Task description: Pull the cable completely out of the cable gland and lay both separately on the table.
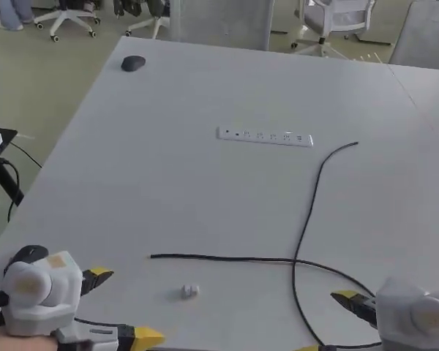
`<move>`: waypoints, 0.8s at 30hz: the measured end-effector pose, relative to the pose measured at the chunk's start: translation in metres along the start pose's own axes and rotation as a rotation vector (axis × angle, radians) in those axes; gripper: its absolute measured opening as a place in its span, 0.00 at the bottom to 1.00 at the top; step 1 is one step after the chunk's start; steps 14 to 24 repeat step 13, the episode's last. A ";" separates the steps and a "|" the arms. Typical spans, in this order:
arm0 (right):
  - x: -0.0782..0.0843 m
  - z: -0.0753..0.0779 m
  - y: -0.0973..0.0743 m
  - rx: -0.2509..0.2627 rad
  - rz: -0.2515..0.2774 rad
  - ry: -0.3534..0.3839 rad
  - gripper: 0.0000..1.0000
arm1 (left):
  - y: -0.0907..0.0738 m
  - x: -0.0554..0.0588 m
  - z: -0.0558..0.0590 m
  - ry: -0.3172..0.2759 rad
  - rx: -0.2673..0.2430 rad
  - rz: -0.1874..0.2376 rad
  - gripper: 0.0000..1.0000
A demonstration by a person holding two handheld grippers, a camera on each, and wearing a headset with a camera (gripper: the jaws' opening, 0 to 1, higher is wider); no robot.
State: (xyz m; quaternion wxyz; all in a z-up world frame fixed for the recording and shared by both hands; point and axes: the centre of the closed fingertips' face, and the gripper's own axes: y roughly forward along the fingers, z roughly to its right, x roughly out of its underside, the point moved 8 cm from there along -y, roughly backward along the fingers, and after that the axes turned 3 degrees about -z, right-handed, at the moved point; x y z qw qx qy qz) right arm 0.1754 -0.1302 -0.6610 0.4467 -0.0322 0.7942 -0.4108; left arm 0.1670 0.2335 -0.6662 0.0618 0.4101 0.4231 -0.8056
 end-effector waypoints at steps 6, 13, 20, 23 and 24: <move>-0.001 -0.001 0.001 -0.005 -0.004 0.007 0.97 | -0.001 0.002 -0.003 -0.030 -0.002 -0.037 0.99; -0.001 -0.001 0.002 -0.012 -0.027 -0.007 0.97 | 0.002 0.004 -0.003 -0.028 0.000 -0.067 0.99; -0.001 -0.001 0.002 -0.012 -0.027 -0.007 0.97 | 0.002 0.004 -0.003 -0.028 0.000 -0.067 0.99; -0.001 -0.001 0.002 -0.012 -0.027 -0.007 0.97 | 0.002 0.004 -0.003 -0.028 0.000 -0.067 0.99; -0.001 -0.001 0.002 -0.012 -0.027 -0.007 0.97 | 0.002 0.004 -0.003 -0.028 0.000 -0.067 0.99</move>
